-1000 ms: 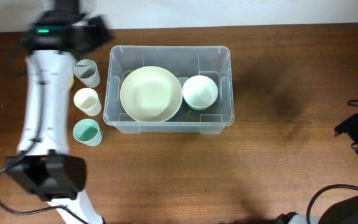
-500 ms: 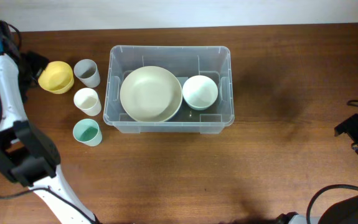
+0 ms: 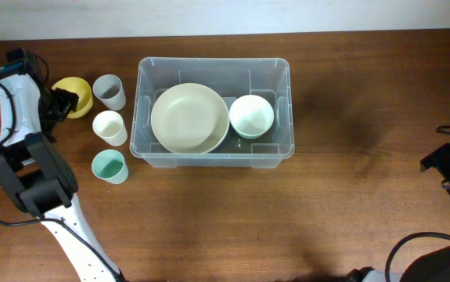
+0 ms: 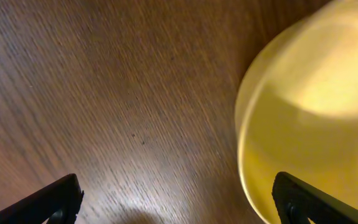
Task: Pack container
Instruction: 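Move the left gripper to the yellow bowl and grasp its rim, then carry the yellow bowl with the left gripper onto the white bowl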
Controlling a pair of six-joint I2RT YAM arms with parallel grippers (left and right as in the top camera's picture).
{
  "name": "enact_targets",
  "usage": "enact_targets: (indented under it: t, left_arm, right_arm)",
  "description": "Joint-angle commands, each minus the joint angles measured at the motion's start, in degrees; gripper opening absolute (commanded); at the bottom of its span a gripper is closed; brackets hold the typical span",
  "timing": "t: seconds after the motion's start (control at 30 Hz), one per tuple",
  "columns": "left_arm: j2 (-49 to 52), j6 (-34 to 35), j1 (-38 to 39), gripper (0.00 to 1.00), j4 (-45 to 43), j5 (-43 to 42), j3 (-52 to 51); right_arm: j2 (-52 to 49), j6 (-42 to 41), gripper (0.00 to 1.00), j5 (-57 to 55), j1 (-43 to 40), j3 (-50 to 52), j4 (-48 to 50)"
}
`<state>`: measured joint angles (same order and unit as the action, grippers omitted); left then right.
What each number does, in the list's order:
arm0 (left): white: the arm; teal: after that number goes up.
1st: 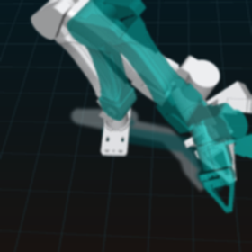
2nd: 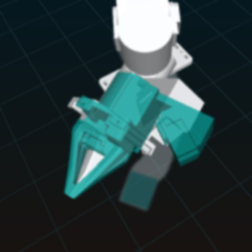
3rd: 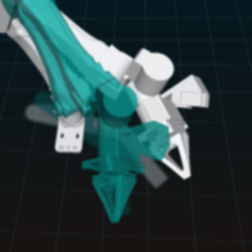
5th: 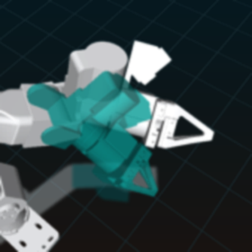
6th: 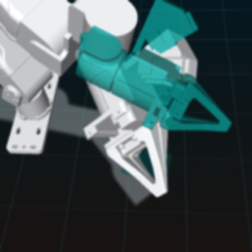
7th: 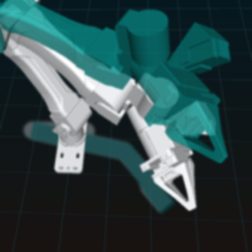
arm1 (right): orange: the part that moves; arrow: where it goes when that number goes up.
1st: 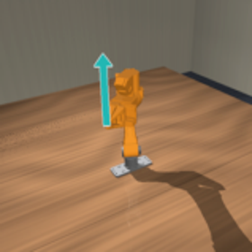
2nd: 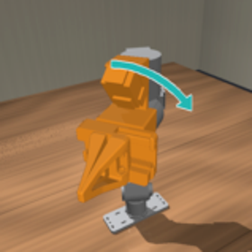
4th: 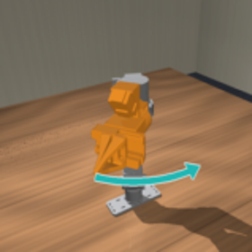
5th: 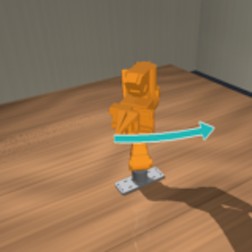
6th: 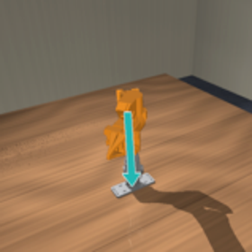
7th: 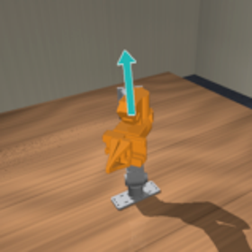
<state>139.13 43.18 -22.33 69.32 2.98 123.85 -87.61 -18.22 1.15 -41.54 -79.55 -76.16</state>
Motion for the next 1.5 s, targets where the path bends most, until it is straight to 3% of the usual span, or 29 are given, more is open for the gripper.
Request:
enact_targets:
  t: [0.0, 0.07, 0.13, 0.17, 0.23, 0.33, 0.7, 0.97, 1.13, 1.47]
  left_arm:
    - [1.90, 1.16, -0.74, 0.99, -0.26, -0.37, -0.28]
    - [1.99, 1.14, -0.87, 0.99, -0.28, -0.35, -0.28]
    - [1.99, 1.14, -1.01, 0.89, -0.35, -0.22, -0.28]
    - [1.99, 1.14, -1.07, 0.76, -0.48, -0.22, -0.28]
    - [1.99, 1.16, -1.38, 0.37, -0.52, -0.26, -0.28]
    - [1.99, 1.14, -2.01, 0.01, -0.55, -0.42, -0.28]
    - [-0.85, -3.19, -9.29, 0.01, 2.03, -2.36, 7.06]
    - [-11.26, -11.17, -8.52, 0.01, 0.57, -17.33, 19.30]
    - [-18.25, -17.94, -1.38, 0.00, 0.02, -27.26, 22.18]
    - [-20.87, -26.80, 27.26, 0.01, 0.79, -26.86, 20.28]
  right_arm:
    - [-0.31, -0.70, 0.99, -0.09, -0.11, 0.15, 0.15]
    - [-0.31, -0.70, 0.99, -0.11, -0.11, 0.15, 0.15]
    - [-0.31, -0.70, 0.99, -0.11, -0.11, 0.15, 0.15]
    - [-0.31, -0.70, 0.99, -0.09, -0.11, 0.15, 0.15]
    - [-0.31, -0.70, 0.99, -0.09, -0.11, 0.15, 0.15]
    - [-0.31, -0.70, 0.99, -0.11, -0.11, 0.15, 0.15]
    - [-0.31, -0.70, 0.99, -0.09, -0.11, 0.15, 0.15]
    - [-0.31, -0.70, 0.99, -0.09, -0.11, 0.15, 0.15]
    - [-0.31, -0.70, 0.99, -0.11, -0.11, 0.15, 0.15]
    - [-0.31, -0.70, 0.99, -0.09, -0.11, 0.15, 0.15]
